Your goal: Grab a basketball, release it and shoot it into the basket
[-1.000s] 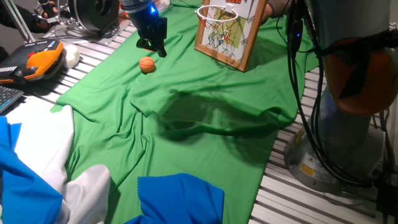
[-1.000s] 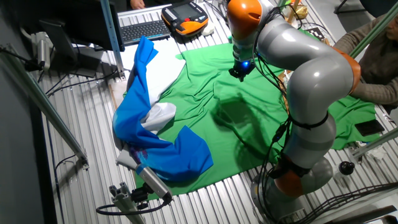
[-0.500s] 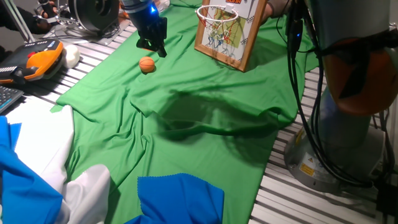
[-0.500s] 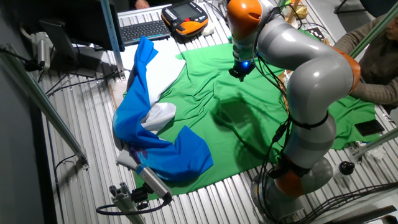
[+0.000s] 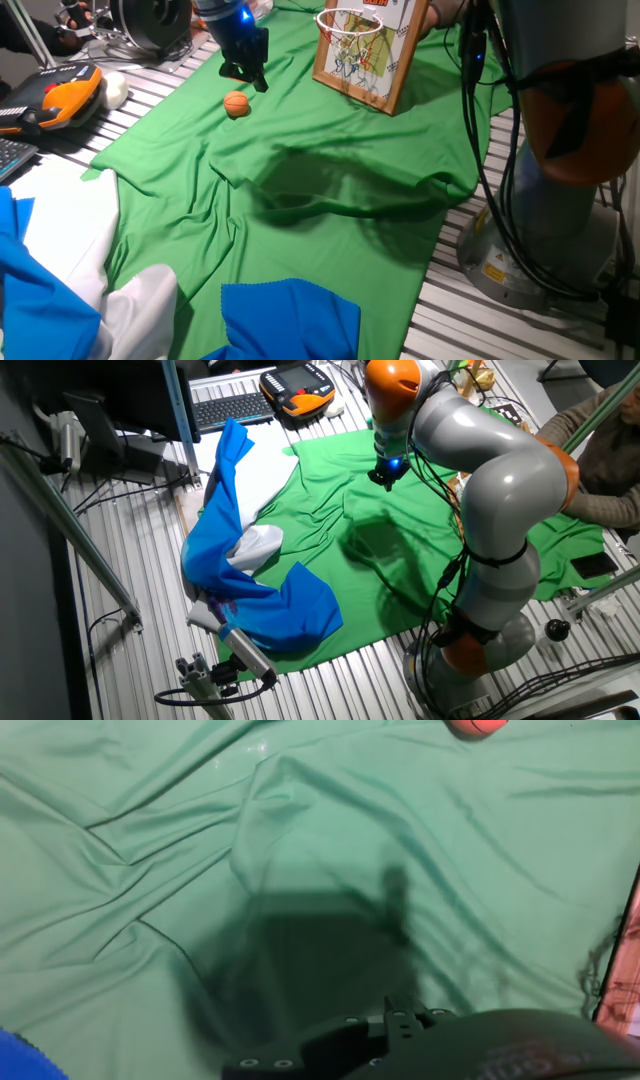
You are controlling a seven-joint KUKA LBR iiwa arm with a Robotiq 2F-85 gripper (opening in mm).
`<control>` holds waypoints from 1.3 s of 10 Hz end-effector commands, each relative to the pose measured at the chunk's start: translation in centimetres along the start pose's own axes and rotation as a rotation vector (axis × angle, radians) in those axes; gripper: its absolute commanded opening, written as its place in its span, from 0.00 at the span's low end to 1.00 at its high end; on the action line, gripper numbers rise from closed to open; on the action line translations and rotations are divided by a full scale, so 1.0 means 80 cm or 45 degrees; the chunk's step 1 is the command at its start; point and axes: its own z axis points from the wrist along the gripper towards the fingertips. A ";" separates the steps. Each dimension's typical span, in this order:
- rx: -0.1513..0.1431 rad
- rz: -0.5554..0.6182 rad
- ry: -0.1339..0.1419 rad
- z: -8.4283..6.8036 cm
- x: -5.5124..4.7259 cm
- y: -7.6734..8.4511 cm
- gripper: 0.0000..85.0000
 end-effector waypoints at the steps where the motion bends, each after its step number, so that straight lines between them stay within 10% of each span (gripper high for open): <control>1: 0.000 0.000 0.002 0.000 0.000 0.000 0.00; 6: -0.035 0.002 -0.045 0.000 0.000 0.000 0.00; 8: 0.106 0.036 -0.164 0.000 0.000 0.000 0.00; 11: 0.119 -0.009 -0.223 0.000 0.000 0.000 0.00; 13: 0.100 0.098 -0.221 0.000 0.000 0.000 0.40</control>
